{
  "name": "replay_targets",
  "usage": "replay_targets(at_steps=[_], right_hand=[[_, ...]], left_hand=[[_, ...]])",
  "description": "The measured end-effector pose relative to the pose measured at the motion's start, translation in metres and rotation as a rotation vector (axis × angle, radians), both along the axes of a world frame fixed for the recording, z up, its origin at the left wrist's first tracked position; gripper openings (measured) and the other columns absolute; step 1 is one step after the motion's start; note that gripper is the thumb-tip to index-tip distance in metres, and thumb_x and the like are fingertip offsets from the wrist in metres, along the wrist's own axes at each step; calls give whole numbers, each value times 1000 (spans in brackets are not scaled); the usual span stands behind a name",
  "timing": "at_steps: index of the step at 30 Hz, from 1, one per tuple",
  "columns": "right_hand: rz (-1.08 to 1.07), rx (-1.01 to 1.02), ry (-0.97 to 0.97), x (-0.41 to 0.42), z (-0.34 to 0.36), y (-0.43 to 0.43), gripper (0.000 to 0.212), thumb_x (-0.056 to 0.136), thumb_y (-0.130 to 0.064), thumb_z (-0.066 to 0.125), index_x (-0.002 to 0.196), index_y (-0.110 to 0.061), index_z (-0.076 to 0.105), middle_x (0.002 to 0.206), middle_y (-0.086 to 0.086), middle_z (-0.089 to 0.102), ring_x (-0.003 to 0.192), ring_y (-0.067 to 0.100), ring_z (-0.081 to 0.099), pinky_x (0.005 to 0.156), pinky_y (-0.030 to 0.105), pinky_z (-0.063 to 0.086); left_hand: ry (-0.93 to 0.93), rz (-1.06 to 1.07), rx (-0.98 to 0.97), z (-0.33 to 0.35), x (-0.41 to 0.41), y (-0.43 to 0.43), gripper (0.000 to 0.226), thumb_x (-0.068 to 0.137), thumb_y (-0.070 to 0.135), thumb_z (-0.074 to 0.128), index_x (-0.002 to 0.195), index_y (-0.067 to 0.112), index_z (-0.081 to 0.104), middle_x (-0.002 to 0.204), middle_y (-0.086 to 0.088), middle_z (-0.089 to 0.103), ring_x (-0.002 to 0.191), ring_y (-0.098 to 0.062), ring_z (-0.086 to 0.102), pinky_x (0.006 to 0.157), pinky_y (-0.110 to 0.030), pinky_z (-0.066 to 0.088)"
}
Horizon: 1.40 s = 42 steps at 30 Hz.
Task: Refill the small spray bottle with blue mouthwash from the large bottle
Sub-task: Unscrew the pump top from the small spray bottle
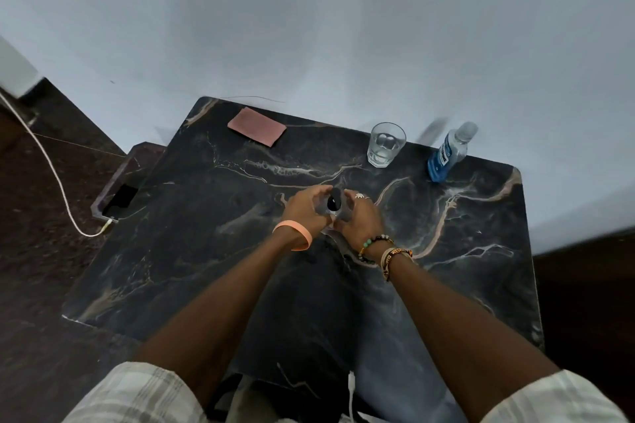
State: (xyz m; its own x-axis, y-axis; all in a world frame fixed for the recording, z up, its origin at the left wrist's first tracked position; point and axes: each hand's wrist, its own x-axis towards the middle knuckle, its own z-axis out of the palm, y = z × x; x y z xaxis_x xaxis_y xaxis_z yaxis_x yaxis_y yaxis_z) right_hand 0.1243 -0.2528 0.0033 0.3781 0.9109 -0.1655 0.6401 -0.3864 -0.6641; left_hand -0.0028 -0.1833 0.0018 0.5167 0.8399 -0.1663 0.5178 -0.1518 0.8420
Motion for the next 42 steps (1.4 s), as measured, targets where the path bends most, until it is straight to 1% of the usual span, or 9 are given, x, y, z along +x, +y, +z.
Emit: replay_targets(at_steps=[4,9,16,21,26,30,33,37,42], right_hand=[[-1,13,-24,-3,1,0,38,73,-29,75,108,-24,61,102,-3,67,91,18,63,76,39,56],[-33,-13,-4,-6,-3,-2,49,81,-27,71,128,-20,58,118,1,66,105,20,62,87,38,54],[-11,41,24,-10,-2,-7,34,85,-21,67,119,-21,62,105,3,68,94,21,63,79,36,53],[10,12,7,-13,-3,-8,33,88,-18,63,121,-21,57,94,4,69,85,22,64,74,37,54],[-7,-28,-9,-14,-7,-5,33,89,-16,64,121,-22,59,97,5,69,87,22,64,73,32,52],[-70,-141,-77,-14,-8,2,18,90,-22,60,107,-19,65,95,8,69,86,28,65,68,31,50],[-120,-193,-122,-14,-6,6,13,88,-24,59,89,-14,66,88,12,69,79,31,64,62,31,47],[-141,-203,-186,-12,-8,7,12,88,-20,57,84,-13,66,86,13,69,78,31,64,63,33,49],[-108,-174,-193,-13,-10,6,16,89,-30,61,99,-21,71,87,7,70,78,25,65,65,31,52]], left_hand=[[-1,1,-3,1,4,-1,47,70,14,82,113,24,65,110,6,69,105,-12,62,95,-38,51],[-12,44,-24,-4,10,-5,42,71,11,81,109,22,66,107,5,70,102,-13,64,93,-40,52],[7,47,79,-1,14,-7,33,72,3,76,99,22,72,96,9,70,91,-6,63,83,-21,49],[9,78,117,3,12,-8,43,71,-4,71,76,38,65,67,30,56,67,22,54,62,4,38],[68,48,123,5,10,-8,41,70,1,76,77,39,62,76,22,60,77,-1,59,67,-6,36],[158,126,186,1,12,-8,26,68,19,83,77,33,63,71,19,53,72,-5,53,58,-8,30],[137,241,199,-4,14,-12,34,61,26,88,88,18,69,77,10,59,73,-7,52,70,-21,35],[1,105,154,-3,7,-13,58,65,12,84,120,18,63,114,2,66,104,-11,59,91,-20,43],[132,48,243,3,7,-6,37,69,20,82,104,23,68,100,2,68,97,-16,60,86,-29,46]])
